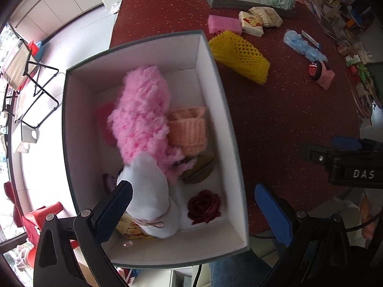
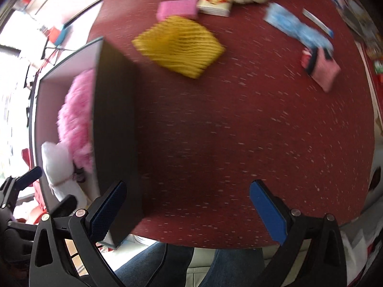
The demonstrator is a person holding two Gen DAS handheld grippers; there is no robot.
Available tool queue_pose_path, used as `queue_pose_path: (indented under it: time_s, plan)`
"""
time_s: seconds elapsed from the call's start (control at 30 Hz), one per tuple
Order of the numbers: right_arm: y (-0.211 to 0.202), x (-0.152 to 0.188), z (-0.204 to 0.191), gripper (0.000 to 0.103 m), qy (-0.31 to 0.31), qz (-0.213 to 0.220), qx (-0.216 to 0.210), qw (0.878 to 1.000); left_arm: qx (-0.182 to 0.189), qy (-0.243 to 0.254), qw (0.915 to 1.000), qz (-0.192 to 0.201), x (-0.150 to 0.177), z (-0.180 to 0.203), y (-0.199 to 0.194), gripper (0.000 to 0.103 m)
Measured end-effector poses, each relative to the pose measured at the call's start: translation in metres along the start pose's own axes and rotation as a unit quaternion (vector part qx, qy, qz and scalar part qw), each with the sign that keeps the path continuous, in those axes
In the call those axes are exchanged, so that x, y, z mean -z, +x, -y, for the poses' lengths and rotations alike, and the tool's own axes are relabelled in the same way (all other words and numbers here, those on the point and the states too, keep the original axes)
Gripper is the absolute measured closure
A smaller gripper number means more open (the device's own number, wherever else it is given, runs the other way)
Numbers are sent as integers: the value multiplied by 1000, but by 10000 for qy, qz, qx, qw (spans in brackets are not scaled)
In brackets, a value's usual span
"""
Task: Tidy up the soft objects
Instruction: 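Grasp the yellow foam net with the left tool while the right tool grasps the blue fluffy item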
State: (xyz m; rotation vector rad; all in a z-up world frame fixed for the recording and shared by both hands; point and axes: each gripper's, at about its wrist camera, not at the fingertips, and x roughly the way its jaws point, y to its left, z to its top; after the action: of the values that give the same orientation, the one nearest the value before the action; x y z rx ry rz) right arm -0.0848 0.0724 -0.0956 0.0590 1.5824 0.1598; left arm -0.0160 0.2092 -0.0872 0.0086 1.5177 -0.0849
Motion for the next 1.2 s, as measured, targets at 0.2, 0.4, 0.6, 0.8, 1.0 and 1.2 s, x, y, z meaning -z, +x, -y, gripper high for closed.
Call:
queue_pose_path:
  time_s: [0.2, 0.4, 0.6, 0.8, 1.0, 1.2]
  plan:
    - [-2, -22, 77, 0, 461, 3, 39, 9989, 370, -87, 9992, -92, -52, 59, -6, 0]
    - [-5, -60, 143, 0, 681, 47, 213, 9974, 703, -1211, 9890, -472, -110, 101, 37, 0]
    - [-12, -106, 185, 0, 753, 310, 222, 9964, 140, -2266, 9723, -563, -152, 114, 86, 0]
    - [-14, -156, 209, 0, 595, 520, 225, 9966, -291, -2762, 9598, -397, -183, 106, 106, 0]
    - [-12, -211, 188, 0, -408, 819, 489, 9946, -366, -3139, 9474, -515, -200, 94, 132, 0]
    - [24, -253, 160, 0, -1223, 678, 652, 9880, -203, -3269, 9436, -485, -207, 96, 148, 0]
